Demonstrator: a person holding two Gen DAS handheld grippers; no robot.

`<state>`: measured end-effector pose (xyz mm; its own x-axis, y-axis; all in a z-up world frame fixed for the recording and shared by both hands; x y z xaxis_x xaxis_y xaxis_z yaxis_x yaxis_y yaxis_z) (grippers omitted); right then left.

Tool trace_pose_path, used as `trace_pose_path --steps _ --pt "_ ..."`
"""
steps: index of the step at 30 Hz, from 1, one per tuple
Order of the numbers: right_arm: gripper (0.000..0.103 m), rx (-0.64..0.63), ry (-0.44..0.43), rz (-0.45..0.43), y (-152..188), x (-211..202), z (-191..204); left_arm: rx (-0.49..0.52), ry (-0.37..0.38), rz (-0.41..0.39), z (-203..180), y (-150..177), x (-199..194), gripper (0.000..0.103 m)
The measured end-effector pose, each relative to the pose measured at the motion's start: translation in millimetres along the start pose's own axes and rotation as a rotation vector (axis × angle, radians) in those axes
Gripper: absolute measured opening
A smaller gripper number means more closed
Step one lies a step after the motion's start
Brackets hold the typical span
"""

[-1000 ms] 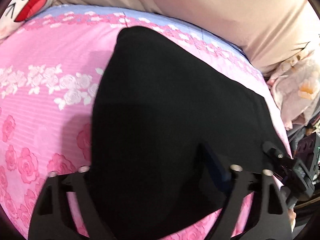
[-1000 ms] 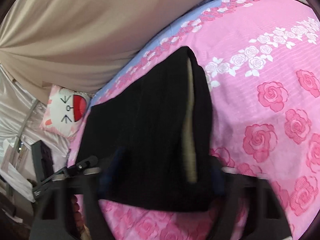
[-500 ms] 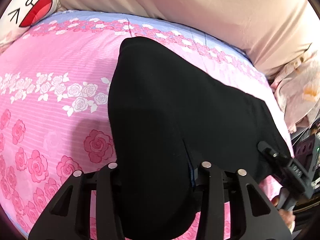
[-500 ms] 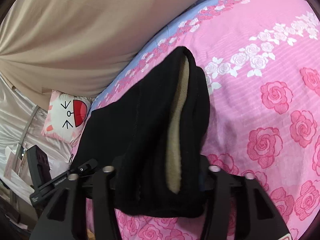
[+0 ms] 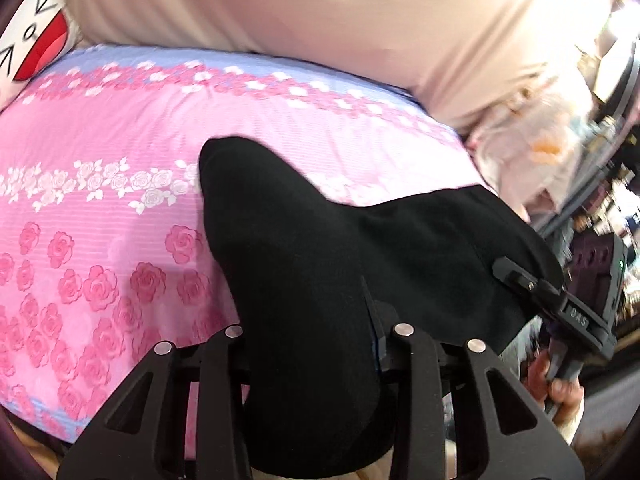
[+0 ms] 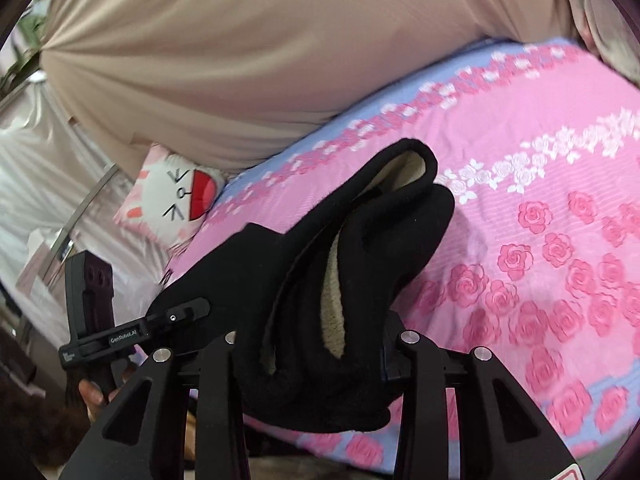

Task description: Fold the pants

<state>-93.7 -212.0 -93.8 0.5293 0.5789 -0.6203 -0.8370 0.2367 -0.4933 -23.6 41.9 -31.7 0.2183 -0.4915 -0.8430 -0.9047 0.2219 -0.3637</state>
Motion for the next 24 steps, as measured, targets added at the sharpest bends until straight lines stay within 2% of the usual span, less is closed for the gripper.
trace_pose_path --steps 2,6,10,15,20,24 --pt "0.035 -0.037 0.007 -0.022 -1.5 -12.6 15.7 0.025 0.012 -0.016 -6.4 1.9 -11.6 0.033" --pt "0.035 -0.11 0.016 -0.09 -23.5 -35.0 38.3 0.081 0.021 -0.12 -25.0 -16.6 -48.6 0.033" --pt "0.035 -0.176 0.016 -0.18 -66.0 -53.8 53.4 0.131 0.002 -0.239 -37.8 -52.9 -81.4 0.033" --pt "0.035 -0.258 0.022 -0.287 -138.1 -61.7 66.1 0.183 -0.04 -0.368 -50.0 -114.2 -106.6 0.033" --pt "0.035 -0.276 -0.003 -0.345 -216.0 -44.3 51.8 0.175 -0.072 -0.444 -45.0 -180.2 -102.9 0.033" --pt "0.035 -0.238 -0.044 -0.346 -273.2 -6.0 16.7 0.125 -0.107 -0.47 -24.9 -241.8 -72.6 0.034"
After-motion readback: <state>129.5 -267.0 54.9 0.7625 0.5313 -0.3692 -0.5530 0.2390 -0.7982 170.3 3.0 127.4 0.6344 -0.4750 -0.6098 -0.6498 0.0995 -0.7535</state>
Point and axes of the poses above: each gripper's, at about its wrist camera, not at the fingertips, and x roughly the way its jaws point, z to its left, y to its underside, the point moved 7 cm from there along x, roughly the way its jaws point, and after that the axes turned 15 degrees about z, right-handed, at the moved point
